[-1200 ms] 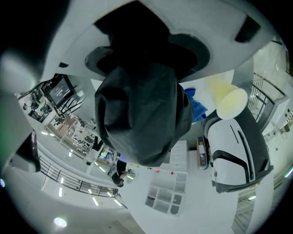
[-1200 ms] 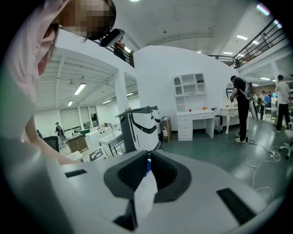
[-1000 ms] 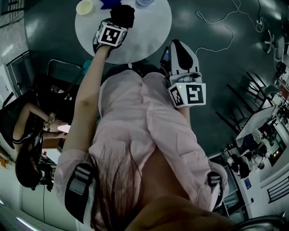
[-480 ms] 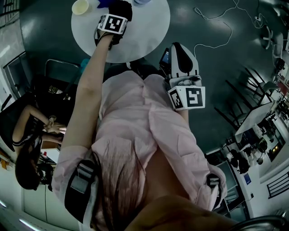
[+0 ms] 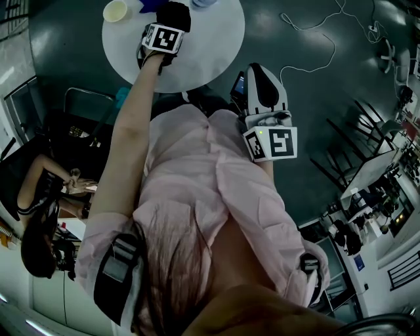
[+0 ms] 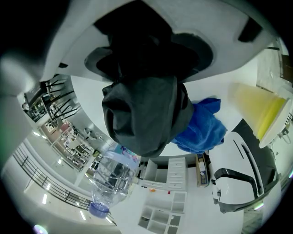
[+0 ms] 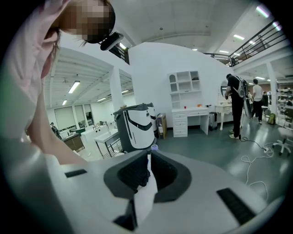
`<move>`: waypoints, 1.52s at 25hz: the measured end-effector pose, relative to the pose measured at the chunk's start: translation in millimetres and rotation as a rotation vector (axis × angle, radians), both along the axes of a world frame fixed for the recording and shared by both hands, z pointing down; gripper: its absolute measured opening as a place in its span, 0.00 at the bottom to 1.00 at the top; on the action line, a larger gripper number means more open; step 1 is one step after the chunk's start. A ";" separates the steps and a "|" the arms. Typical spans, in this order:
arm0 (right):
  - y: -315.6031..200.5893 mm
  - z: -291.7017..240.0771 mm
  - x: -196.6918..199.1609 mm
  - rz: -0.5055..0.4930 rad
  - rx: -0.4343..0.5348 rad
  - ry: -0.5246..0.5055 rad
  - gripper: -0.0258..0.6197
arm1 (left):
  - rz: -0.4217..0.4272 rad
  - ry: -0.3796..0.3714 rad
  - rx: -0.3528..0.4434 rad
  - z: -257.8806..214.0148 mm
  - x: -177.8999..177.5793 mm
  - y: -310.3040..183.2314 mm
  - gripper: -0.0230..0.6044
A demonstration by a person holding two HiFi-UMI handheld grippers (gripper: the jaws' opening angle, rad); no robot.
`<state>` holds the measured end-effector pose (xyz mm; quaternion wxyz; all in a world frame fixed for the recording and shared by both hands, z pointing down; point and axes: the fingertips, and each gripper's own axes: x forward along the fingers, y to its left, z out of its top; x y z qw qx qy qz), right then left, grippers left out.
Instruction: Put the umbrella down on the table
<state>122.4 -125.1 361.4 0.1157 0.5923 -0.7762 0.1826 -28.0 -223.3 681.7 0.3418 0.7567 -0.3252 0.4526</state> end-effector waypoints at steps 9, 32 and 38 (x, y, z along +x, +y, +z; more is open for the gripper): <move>0.7 -1.3 -1.3 -0.017 0.006 -0.007 0.10 | -0.006 0.062 -0.031 0.5 5.3 3.6 0.58; -7.2 -8.4 -16.2 -0.115 0.050 -0.019 0.10 | -0.274 0.271 0.441 -182.1 -22.6 -20.7 0.08; -10.5 -13.5 -21.4 -0.137 0.073 -0.022 0.10 | -0.314 0.378 0.615 -273.8 -34.1 -11.5 0.07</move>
